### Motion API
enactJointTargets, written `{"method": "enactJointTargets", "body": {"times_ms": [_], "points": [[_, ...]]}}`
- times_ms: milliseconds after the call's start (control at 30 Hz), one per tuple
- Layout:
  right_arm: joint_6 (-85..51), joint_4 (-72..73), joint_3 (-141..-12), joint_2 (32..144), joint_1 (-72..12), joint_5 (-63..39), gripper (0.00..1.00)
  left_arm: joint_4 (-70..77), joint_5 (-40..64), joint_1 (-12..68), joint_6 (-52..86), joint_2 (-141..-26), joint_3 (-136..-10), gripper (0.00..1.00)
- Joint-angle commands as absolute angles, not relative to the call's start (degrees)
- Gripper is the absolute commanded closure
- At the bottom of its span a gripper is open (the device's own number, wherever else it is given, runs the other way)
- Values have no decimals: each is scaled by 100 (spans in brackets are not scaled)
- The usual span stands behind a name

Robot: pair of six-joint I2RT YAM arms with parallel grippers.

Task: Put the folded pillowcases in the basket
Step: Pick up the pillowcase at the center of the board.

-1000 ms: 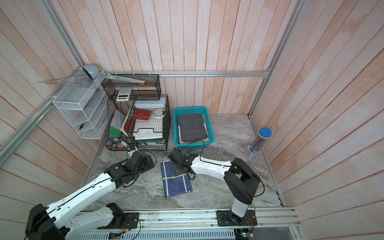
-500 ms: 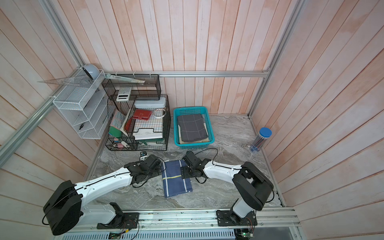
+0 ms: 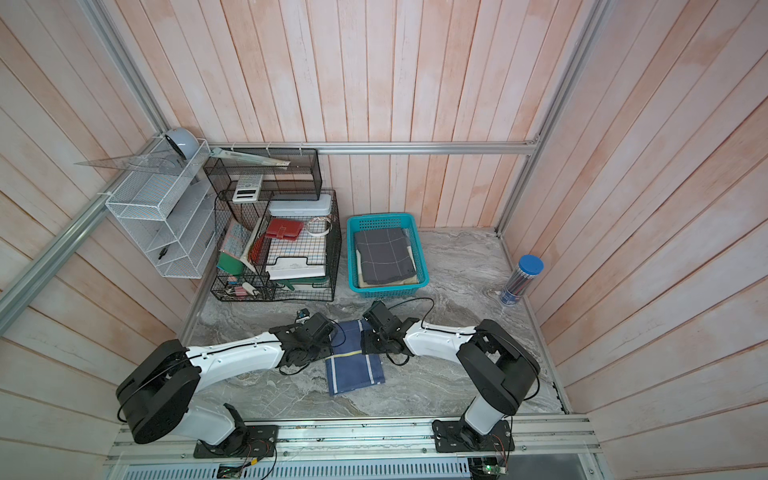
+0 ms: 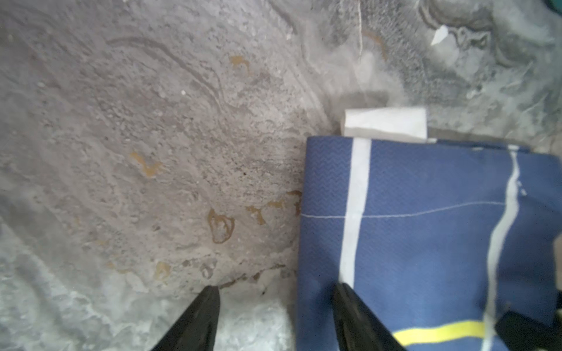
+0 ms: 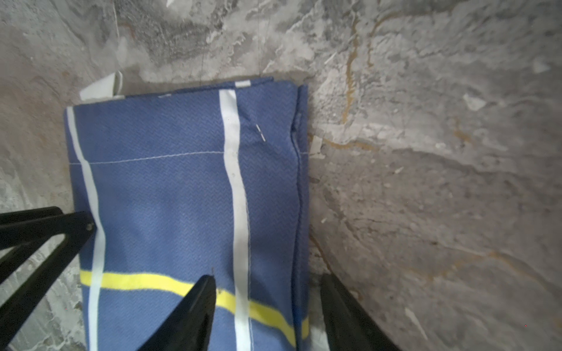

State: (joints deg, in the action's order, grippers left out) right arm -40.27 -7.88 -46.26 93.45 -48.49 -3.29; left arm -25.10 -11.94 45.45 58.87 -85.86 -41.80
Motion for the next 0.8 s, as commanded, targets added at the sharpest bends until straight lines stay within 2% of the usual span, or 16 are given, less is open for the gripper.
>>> {"method": "enactJointTargets", "body": {"times_ms": [0, 100, 333, 433, 767], "points": [[-4250, -795, -4380, 9574, -4843, -522, 47, -2273, -1029, 4589, 5984, -8783, -4289, 48], [-4297, -733, -4324, 9571, -4851, -554, 54, -2183, -1011, 4654, 6046, -8882, -4352, 56], [-4376, -789, -4237, 9321, -4908, -352, 87, -2277, -1199, 4863, 6054, -8926, -4583, 75], [-4360, -920, -4203, 9131, -4969, -136, 100, -2325, -1469, 5020, 6064, -8791, -4658, 79], [-4313, -1366, -4147, 8491, -5106, 417, 100, -2351, -1901, 5293, 6117, -8341, -4734, 98]]}}
